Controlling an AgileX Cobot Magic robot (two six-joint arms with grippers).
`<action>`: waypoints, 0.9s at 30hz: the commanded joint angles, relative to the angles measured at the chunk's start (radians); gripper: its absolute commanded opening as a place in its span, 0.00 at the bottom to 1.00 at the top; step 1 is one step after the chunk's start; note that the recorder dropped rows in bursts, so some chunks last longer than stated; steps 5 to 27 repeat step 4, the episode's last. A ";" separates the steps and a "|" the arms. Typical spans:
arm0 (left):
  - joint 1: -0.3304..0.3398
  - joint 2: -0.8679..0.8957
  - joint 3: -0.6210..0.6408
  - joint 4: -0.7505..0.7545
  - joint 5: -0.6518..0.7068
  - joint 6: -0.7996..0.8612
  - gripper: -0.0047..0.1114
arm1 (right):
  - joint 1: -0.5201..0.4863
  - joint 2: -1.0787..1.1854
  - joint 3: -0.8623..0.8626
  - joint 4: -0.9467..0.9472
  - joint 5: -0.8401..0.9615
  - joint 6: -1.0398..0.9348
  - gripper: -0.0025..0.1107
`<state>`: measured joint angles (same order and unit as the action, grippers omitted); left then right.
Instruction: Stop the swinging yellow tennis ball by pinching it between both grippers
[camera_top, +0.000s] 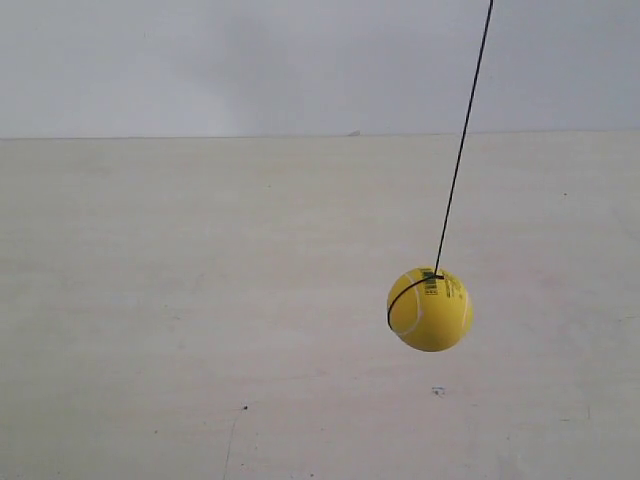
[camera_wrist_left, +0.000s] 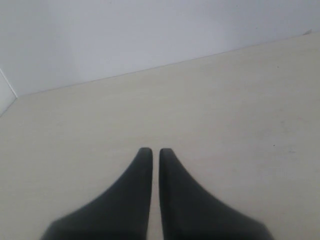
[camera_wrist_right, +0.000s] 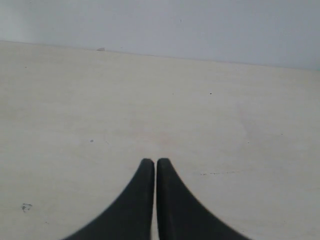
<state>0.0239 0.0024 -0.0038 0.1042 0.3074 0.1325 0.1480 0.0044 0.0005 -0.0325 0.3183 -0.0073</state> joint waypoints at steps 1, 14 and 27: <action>0.004 -0.002 0.004 -0.003 -0.003 0.002 0.08 | 0.001 -0.004 0.000 0.001 -0.011 0.000 0.02; 0.004 -0.002 0.004 -0.003 -0.003 0.002 0.08 | 0.001 -0.004 0.000 0.001 -0.011 0.000 0.02; 0.004 -0.002 0.004 -0.003 -0.003 0.002 0.08 | 0.001 -0.004 0.000 0.001 -0.011 0.000 0.02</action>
